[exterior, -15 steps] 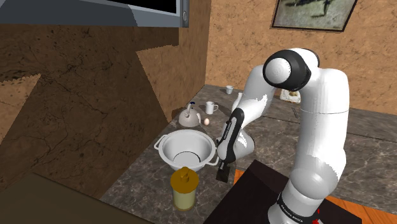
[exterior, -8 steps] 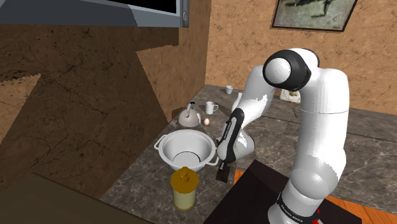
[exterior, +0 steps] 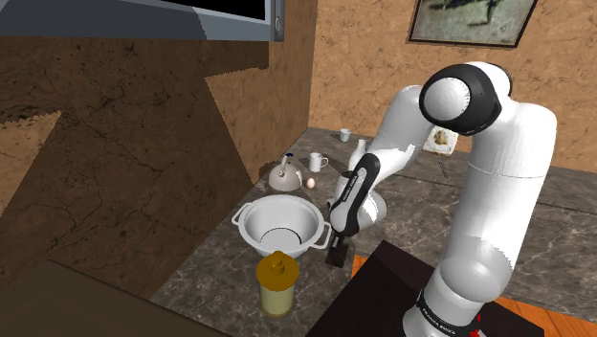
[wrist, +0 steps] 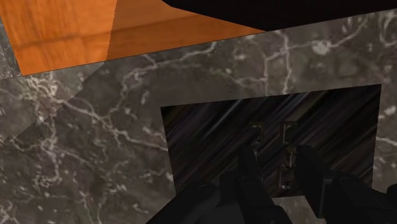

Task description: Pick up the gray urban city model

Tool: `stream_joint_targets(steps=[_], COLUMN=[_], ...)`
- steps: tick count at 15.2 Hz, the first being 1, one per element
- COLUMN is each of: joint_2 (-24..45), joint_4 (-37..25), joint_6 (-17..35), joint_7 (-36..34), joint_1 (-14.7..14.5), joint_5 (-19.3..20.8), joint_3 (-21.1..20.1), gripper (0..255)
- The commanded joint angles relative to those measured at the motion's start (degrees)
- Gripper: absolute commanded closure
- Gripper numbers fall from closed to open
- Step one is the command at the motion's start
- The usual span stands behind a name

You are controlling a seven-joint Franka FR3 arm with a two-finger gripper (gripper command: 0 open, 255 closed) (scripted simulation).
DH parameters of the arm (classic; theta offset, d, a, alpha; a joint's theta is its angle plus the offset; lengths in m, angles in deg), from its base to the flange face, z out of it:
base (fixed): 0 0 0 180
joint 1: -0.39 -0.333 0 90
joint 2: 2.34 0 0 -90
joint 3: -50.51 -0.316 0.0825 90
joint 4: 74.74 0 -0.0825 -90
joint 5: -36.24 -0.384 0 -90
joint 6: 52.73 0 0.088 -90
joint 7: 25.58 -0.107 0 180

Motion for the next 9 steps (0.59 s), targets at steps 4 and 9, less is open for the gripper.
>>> stream_joint_targets(steps=[4,9], joint_2=[-6.12,-9.9], joint_4=[0.95,1.34], joint_6=[-5.15,-8.49], joint_7=[-3.54,-5.38], joint_1=[-1.87,-1.73], joint_5=[4.69,7.27], joint_3=[2.97,3.49], gripper=[255,255])
